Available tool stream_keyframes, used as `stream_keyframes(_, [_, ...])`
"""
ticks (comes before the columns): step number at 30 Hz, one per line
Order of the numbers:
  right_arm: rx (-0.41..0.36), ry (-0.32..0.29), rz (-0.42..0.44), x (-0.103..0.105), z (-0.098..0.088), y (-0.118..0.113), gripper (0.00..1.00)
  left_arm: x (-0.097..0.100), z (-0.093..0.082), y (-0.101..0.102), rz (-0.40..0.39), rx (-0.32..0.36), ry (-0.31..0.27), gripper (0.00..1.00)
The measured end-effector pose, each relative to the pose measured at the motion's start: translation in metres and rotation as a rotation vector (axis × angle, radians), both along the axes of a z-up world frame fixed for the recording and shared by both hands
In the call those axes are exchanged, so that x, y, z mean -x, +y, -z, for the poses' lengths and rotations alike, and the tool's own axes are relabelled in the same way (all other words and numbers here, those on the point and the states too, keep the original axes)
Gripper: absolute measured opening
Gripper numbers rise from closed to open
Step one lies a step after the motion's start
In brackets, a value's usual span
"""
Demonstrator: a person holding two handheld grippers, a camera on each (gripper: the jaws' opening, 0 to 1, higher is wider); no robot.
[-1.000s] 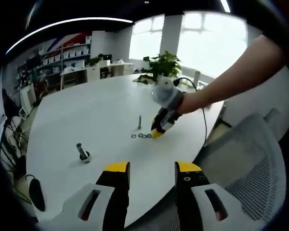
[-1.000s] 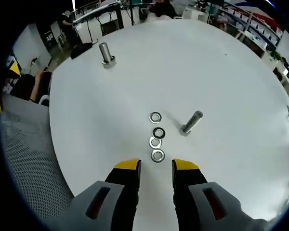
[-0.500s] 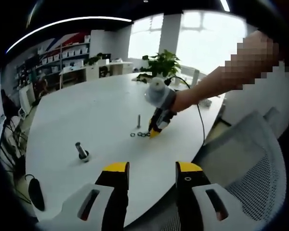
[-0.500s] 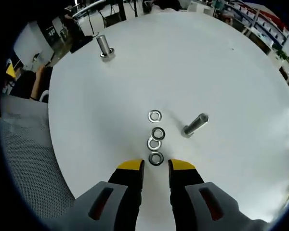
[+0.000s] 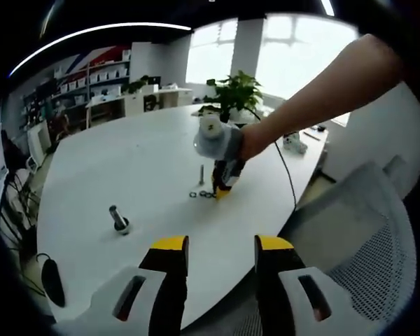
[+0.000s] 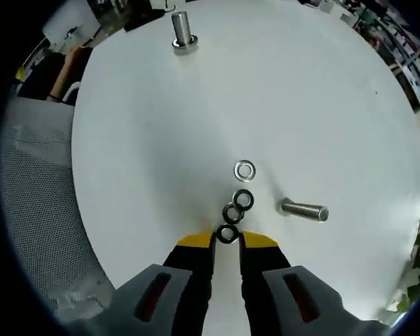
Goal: Place the washer onto the threaded stud by aligning its center hole with the stud, sliding it down to the base, and recovering from edge contact or off-axis alignment until the washer reaches the visible bottom stop.
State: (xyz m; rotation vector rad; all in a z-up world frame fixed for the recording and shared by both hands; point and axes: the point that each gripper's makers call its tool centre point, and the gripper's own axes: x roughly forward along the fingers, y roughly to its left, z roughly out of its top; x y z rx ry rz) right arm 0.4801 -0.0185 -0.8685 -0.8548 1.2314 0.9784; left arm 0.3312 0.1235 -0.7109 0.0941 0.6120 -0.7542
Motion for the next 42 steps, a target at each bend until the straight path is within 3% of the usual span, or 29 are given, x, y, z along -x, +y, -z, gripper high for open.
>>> stream_keyframes(7, [0.072, 0.068, -0.008, -0.002, 0.002, -0.001, 0.15, 0.001, 0.001, 0.0, 0.002, -0.01, 0.0, 0.36])
stream_keyframes(11, [0.15, 0.052, -0.033, -0.001, -0.001, -0.002, 0.14, 0.001, 0.001, 0.001, 0.001, -0.012, 0.003, 0.36])
stream_keyframes(15, [0.149, 0.066, -0.042, 0.002, -0.001, 0.0, 0.14, 0.002, 0.003, 0.001, 0.004, -0.016, 0.009, 0.35])
stream_keyframes(29, [-0.006, 0.022, 0.067, -0.001, -0.001, -0.003, 0.13, 0.0, 0.002, 0.003, -0.006, -0.006, 0.009, 0.35])
stream_keyframes(36, [-0.035, 0.002, 0.071, -0.002, -0.001, -0.004, 0.12, -0.001, 0.002, 0.003, -0.011, 0.0, 0.01, 0.35])
stream_keyframes(42, [-0.024, -0.007, 0.091, 0.002, -0.006, -0.02, 0.12, 0.0, 0.001, 0.003, -0.008, 0.002, 0.009, 0.34])
